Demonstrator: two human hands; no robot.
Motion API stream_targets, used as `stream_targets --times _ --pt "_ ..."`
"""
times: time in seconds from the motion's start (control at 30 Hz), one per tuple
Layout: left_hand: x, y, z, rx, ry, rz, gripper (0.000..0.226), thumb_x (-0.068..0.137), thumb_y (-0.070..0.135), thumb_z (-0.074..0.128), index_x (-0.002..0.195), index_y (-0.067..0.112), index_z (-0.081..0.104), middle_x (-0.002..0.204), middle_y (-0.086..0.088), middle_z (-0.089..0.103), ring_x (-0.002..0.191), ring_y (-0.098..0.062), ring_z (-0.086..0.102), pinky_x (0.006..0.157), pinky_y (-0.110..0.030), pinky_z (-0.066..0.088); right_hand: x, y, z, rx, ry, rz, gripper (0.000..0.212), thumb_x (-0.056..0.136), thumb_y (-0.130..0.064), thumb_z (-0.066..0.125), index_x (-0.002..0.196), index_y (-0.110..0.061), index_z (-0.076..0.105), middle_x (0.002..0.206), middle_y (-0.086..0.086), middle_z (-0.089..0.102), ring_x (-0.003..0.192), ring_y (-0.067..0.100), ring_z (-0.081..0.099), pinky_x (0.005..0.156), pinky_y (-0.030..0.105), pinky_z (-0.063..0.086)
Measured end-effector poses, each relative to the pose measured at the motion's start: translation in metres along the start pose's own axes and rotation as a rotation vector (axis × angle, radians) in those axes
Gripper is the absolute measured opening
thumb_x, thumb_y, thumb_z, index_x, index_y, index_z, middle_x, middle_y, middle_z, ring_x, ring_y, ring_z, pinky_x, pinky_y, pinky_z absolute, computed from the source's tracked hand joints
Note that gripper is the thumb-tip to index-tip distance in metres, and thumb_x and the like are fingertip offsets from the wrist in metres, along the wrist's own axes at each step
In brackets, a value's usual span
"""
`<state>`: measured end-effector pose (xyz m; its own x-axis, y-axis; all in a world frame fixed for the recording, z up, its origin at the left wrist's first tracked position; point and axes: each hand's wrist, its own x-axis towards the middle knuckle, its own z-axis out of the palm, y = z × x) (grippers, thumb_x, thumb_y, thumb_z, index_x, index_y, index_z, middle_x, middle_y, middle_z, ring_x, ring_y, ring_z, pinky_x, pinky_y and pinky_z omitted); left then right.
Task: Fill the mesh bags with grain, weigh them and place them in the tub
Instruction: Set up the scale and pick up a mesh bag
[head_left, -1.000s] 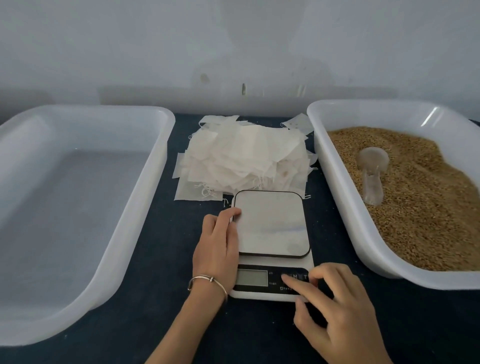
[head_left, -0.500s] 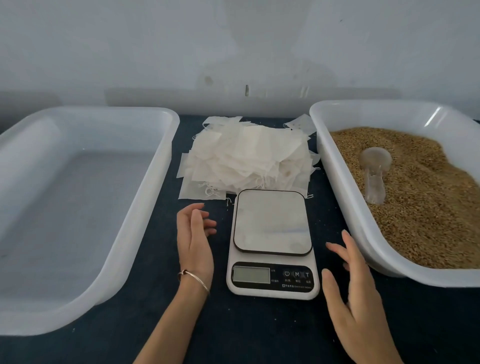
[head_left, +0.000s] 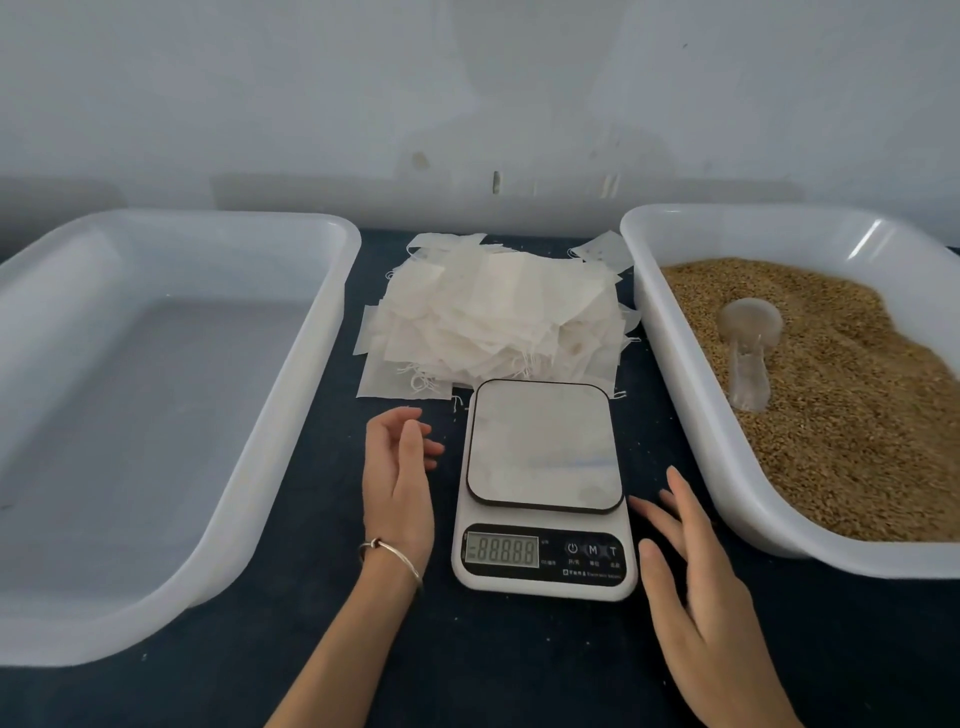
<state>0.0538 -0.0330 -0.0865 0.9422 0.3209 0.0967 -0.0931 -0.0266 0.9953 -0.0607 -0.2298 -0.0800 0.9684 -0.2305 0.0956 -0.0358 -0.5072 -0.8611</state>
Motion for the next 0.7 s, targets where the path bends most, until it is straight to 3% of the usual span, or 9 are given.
stream_targets --times 0.1,0.27,0.47,0.7 --pt "-0.0010 0.0014 0.0006 0.017 -0.025 0.007 0.020 0.101 0.013 0.041 0.097 0.027 0.054 0.091 0.002 0.059 0.072 -0.002 0.060 0.069 -0.016 0.049 0.0010 0.0007 0.0001 -0.023 -0.013 -0.009 0.067 0.085 -0.049 0.038 0.149 -0.037 0.018 0.131 -0.028 0.048 0.125 -0.023 0.030 0.104 0.021 0.029" --pt "-0.0041 0.0041 0.0023 0.099 -0.088 0.032 0.018 0.100 0.016 0.041 0.098 0.030 0.052 0.091 0.005 0.059 0.072 -0.004 0.062 0.069 -0.012 0.047 0.0016 0.0006 0.0002 -0.058 -0.039 -0.030 0.064 0.086 -0.046 0.038 0.147 -0.039 0.018 0.128 -0.036 0.044 0.125 -0.025 0.027 0.100 -0.001 0.019" --pt "-0.0062 0.0045 0.0042 0.209 -0.134 0.010 0.012 0.097 0.022 0.045 0.099 0.033 0.050 0.087 0.014 0.060 0.073 -0.002 0.062 0.065 -0.011 0.044 0.0006 0.0017 -0.0005 -0.078 -0.063 -0.039 0.064 0.087 -0.046 0.038 0.147 -0.039 0.017 0.132 -0.036 0.041 0.129 -0.021 0.026 0.103 0.001 0.017" --pt "-0.0070 0.0047 0.0030 0.265 -0.136 -0.009 0.012 0.097 0.026 0.044 0.106 0.028 0.052 0.089 0.017 0.060 0.074 0.001 0.063 0.065 -0.015 0.041 0.0001 0.0030 -0.0010 -0.081 -0.074 -0.058 0.062 0.087 -0.047 0.036 0.146 -0.042 0.016 0.135 -0.035 0.040 0.132 -0.015 0.029 0.104 0.019 0.028"
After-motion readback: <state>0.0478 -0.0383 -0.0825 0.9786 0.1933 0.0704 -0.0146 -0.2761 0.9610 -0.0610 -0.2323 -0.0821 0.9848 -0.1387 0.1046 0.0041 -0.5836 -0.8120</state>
